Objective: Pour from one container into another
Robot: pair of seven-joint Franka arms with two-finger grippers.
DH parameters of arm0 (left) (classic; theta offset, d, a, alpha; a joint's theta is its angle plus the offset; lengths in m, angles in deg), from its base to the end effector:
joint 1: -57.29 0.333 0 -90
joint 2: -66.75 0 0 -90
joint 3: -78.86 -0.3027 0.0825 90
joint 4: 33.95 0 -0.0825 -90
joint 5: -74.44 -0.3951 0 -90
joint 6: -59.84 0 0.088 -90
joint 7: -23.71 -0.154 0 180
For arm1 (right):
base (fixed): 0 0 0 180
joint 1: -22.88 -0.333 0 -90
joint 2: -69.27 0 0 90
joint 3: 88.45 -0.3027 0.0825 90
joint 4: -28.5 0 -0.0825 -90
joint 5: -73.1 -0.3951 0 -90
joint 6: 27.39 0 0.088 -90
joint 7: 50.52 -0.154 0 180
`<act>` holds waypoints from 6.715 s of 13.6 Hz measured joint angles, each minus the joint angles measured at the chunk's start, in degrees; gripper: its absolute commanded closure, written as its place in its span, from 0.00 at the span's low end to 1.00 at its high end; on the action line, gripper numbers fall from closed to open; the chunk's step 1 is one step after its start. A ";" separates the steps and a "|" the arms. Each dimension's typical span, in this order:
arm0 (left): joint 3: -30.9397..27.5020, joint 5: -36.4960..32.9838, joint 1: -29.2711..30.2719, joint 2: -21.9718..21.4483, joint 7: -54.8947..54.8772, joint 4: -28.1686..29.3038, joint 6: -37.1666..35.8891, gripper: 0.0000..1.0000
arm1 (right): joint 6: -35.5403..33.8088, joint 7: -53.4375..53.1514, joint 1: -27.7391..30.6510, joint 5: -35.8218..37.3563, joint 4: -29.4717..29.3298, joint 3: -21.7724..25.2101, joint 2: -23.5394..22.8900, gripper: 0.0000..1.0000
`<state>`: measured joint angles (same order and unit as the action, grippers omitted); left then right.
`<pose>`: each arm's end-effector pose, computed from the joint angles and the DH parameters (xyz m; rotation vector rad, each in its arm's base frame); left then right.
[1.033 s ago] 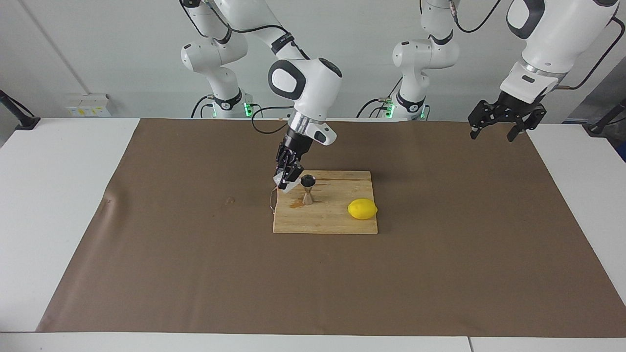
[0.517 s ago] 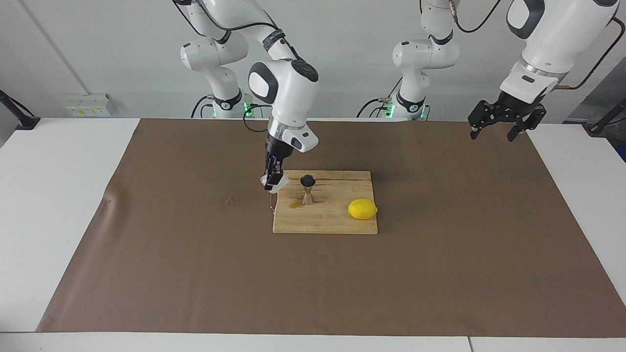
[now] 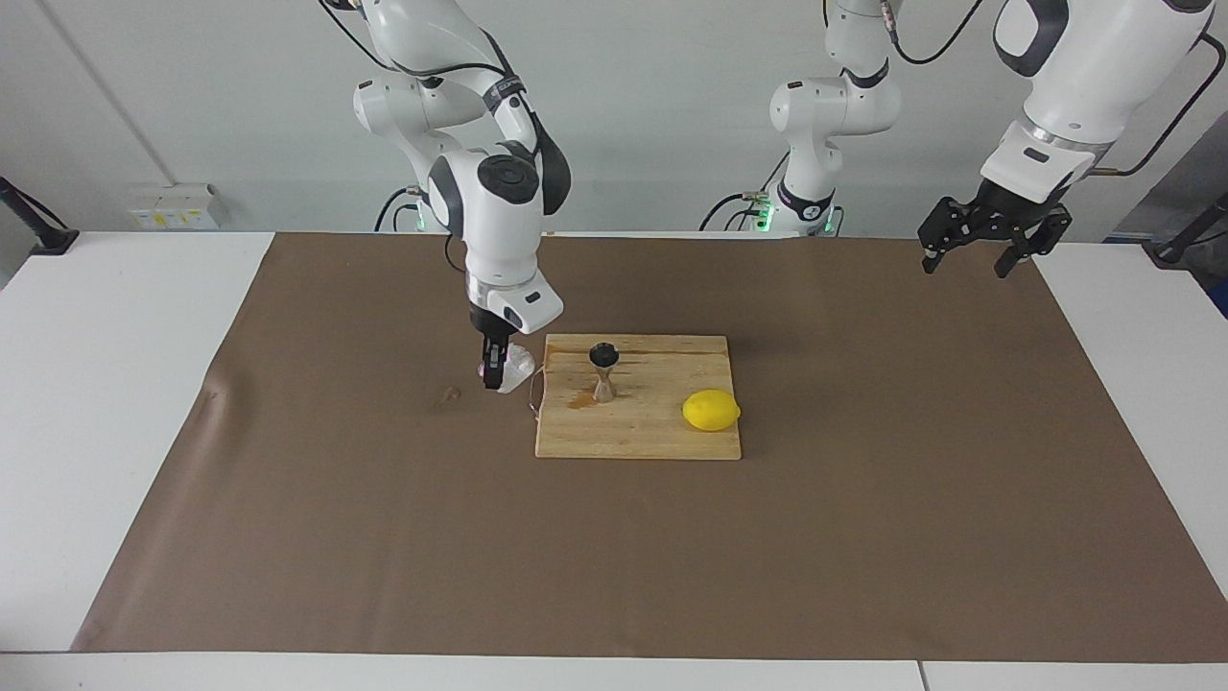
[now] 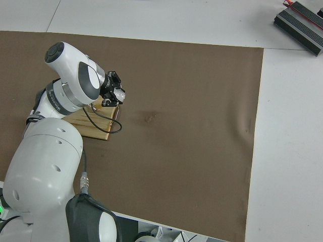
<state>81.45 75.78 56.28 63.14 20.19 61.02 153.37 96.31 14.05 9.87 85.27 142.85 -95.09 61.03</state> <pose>0.5527 -0.0389 0.5628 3.1146 -0.1922 0.0590 0.5655 0.1835 0.3270 2.0950 2.1247 -0.0630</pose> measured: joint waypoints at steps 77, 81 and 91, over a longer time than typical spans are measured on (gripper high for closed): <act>0.00 0.00 0.00 0.00 0.00 0.00 0.00 0.00 | -27.56 -79.16 15.35 -11.91 -17.78 -1.25 11.05 0.00; 0.00 0.00 0.00 0.00 0.00 0.00 0.00 0.00 | -27.96 -79.16 15.41 -11.91 -17.78 -0.64 11.09 0.00; 0.00 0.00 0.00 0.00 0.00 0.00 0.00 0.00 | -31.02 -78.27 12.32 -11.91 -17.77 3.97 11.09 0.00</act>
<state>81.45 75.78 56.28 63.14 20.19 61.02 153.37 65.29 -64.22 22.19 73.37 125.08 -91.12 72.13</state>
